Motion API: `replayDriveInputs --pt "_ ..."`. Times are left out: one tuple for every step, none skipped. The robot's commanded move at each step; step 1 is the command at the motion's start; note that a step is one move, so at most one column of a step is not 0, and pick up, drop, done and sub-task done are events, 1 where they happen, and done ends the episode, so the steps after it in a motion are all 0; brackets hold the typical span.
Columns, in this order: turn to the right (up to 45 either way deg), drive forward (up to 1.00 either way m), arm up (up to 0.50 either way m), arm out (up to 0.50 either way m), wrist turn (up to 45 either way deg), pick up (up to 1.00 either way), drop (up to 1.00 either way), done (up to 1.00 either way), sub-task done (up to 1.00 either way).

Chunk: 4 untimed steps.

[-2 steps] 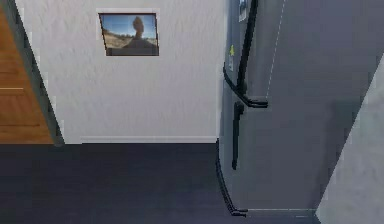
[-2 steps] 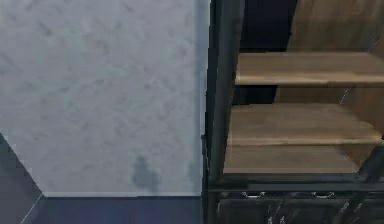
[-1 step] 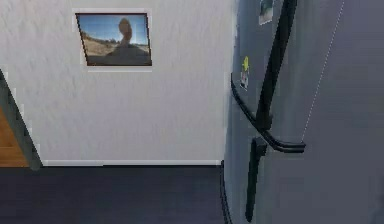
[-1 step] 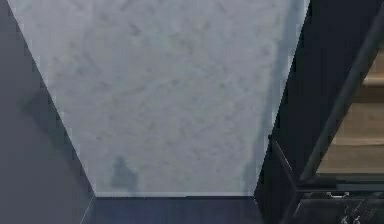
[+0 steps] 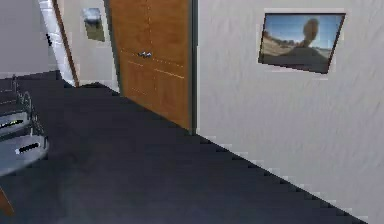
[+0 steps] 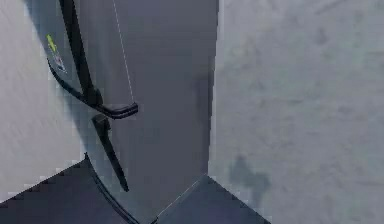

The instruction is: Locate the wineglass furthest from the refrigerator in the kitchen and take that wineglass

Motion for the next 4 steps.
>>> replayDriveInputs --pt "-45.0 0.0 0.0 0.0 0.0 0.0 0.0 0.0 0.0" --pt "-45.0 0.0 0.0 0.0 0.0 0.0 0.0 0.0 0.0" --pt "-39.0 0.0 0.0 0.0 0.0 0.0 0.0 0.0 0.0" --pt "0.0 1.0 0.0 0.0 0.0 0.0 0.0 0.0 0.0"
